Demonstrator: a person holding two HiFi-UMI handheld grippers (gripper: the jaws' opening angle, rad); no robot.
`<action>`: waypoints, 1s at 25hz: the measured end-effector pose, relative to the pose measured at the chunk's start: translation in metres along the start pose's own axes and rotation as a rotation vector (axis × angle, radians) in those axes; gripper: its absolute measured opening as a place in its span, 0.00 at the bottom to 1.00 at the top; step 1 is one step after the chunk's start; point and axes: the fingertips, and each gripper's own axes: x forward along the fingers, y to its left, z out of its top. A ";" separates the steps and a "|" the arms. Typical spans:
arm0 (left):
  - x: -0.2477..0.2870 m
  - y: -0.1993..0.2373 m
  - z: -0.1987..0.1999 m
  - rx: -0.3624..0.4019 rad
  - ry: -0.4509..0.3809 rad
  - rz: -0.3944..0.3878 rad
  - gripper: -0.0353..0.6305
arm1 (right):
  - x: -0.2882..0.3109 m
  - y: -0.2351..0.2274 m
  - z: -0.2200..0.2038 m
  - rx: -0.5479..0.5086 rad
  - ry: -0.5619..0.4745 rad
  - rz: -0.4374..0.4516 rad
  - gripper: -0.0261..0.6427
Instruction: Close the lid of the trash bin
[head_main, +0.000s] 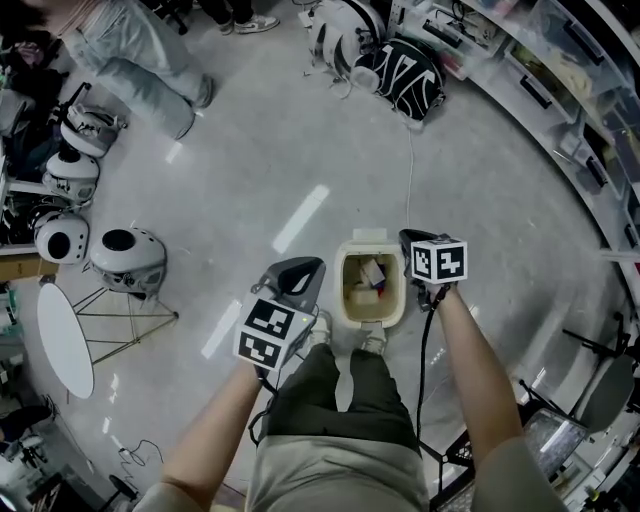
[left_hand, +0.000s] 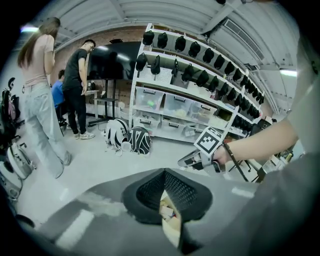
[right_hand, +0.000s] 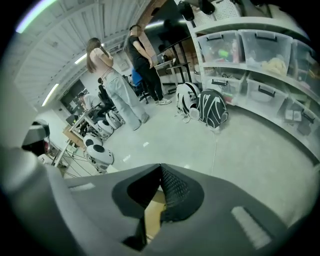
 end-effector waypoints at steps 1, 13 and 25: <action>0.001 -0.001 -0.007 -0.003 0.012 -0.005 0.06 | -0.002 -0.001 -0.009 0.013 0.016 0.002 0.04; 0.030 -0.037 -0.120 -0.032 0.199 -0.116 0.06 | -0.003 0.007 -0.186 0.188 0.138 0.035 0.04; 0.044 -0.054 -0.210 -0.101 0.320 -0.147 0.06 | 0.068 -0.021 -0.291 0.220 0.269 -0.066 0.05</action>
